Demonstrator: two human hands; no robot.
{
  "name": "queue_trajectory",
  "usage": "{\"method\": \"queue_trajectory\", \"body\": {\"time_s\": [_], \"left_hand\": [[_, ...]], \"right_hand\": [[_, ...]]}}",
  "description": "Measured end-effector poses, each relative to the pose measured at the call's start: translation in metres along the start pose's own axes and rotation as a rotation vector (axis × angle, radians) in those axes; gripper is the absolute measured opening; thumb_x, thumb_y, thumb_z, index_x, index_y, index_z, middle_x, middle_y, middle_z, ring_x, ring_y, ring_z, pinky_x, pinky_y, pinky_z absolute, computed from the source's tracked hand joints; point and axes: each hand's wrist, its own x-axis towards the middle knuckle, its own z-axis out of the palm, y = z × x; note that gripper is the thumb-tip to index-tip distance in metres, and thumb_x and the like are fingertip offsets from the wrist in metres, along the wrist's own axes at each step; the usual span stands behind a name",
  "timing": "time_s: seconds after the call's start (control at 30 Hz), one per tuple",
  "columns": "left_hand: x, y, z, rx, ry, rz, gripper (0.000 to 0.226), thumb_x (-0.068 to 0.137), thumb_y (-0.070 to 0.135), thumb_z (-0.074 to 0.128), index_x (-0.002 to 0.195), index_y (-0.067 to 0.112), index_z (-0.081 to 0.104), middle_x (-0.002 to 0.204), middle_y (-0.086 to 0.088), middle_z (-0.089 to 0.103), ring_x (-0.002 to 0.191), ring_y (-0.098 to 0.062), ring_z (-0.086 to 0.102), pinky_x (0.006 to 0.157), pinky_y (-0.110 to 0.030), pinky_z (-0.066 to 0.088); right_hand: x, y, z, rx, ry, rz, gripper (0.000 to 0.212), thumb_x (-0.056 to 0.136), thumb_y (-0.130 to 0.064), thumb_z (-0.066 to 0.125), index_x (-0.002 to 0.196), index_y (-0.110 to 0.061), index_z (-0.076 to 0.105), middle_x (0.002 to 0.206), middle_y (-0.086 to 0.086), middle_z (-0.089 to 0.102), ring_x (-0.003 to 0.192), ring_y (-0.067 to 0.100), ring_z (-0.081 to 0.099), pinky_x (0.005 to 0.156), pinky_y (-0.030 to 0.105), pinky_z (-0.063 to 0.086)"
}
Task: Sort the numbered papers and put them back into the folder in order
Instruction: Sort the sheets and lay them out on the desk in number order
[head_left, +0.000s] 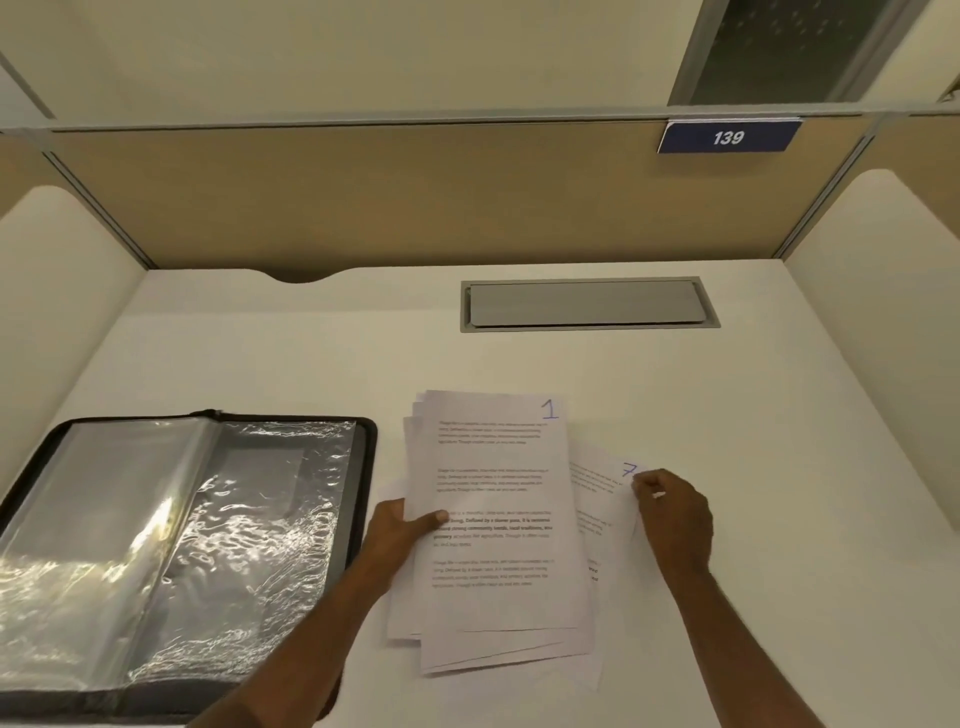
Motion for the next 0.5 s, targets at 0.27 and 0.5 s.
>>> {"method": "queue_trajectory", "body": {"time_s": [0.27,0.5], "left_hand": [[-0.023,0.0,-0.033,-0.078,0.05,0.002,0.083,0.041,0.041,0.097,0.112,0.007,0.07,0.102,-0.017,0.076,0.091,-0.037,0.075,0.069,-0.041,0.063],[-0.039,-0.001,-0.041,-0.116,0.046,0.044,0.096,0.034,0.043,0.101,0.116,0.004,0.07,0.106,-0.02,0.075,0.094,-0.04,0.074,0.072,-0.044,0.063]], "right_hand": [[0.015,0.015,0.024,-0.587,-0.076,-0.189,0.071,0.081,-0.062,0.071,0.133,-0.015,0.061,0.134,0.01,0.055,0.12,0.033,0.051,0.092,0.043,0.047],[-0.004,0.018,0.03,-0.399,0.012,-0.244,0.04,0.087,-0.029,0.075,0.122,-0.01,0.069,0.128,0.016,0.062,0.114,0.039,0.056,0.092,0.047,0.047]]}}
